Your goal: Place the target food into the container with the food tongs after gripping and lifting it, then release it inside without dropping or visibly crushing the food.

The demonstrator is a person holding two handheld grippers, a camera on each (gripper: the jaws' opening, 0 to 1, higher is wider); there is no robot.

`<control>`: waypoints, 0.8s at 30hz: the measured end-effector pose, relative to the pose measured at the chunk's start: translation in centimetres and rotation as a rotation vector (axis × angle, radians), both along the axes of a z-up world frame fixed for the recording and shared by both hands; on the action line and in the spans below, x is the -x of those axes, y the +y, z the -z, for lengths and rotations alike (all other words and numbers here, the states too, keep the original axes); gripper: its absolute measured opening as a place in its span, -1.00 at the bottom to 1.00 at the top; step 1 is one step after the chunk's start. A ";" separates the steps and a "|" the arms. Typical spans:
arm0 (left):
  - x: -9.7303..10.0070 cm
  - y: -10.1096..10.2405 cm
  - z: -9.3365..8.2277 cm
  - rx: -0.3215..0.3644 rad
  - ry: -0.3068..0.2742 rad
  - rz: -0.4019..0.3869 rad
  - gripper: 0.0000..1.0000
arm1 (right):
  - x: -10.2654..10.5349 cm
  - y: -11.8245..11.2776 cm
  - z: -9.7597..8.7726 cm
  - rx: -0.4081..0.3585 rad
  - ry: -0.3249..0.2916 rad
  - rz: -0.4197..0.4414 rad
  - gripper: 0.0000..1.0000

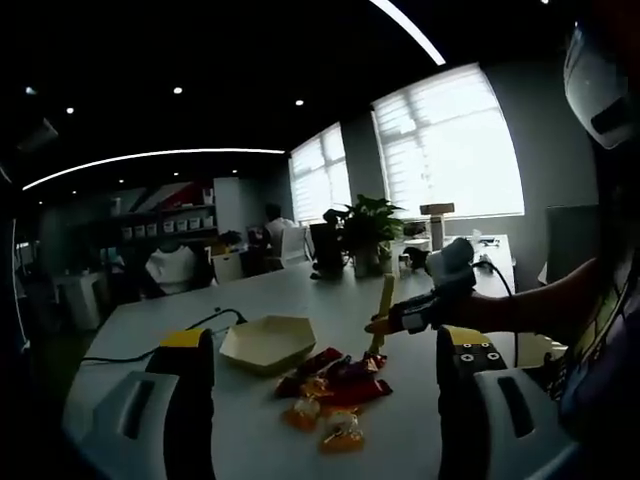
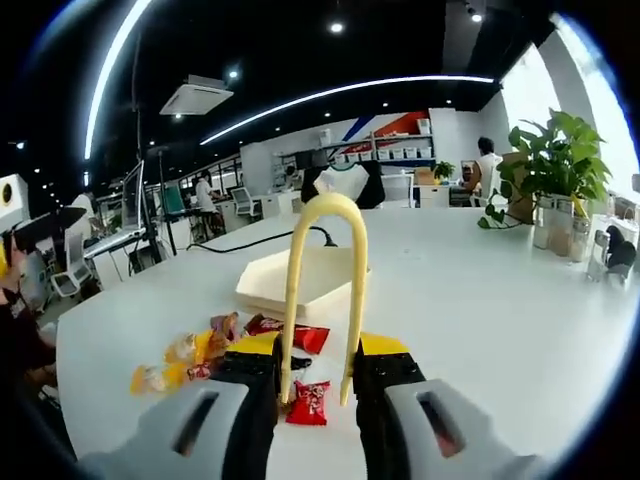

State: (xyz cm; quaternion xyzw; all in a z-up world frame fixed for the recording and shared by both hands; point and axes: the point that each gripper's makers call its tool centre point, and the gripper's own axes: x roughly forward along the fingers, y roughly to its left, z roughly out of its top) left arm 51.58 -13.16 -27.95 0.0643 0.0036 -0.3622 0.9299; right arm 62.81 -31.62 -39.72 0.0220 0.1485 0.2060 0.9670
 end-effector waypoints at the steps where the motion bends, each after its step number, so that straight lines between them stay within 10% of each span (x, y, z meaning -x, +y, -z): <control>1: 0.0 0.1 0.0 -0.001 0.001 -0.001 0.95 | -0.1 0.0 0.1 0.004 0.000 0.000 -0.52; 24: -0.2 1.2 -0.4 -0.001 0.001 -0.029 0.86 | -0.7 -0.1 1.9 0.115 0.029 0.044 -0.52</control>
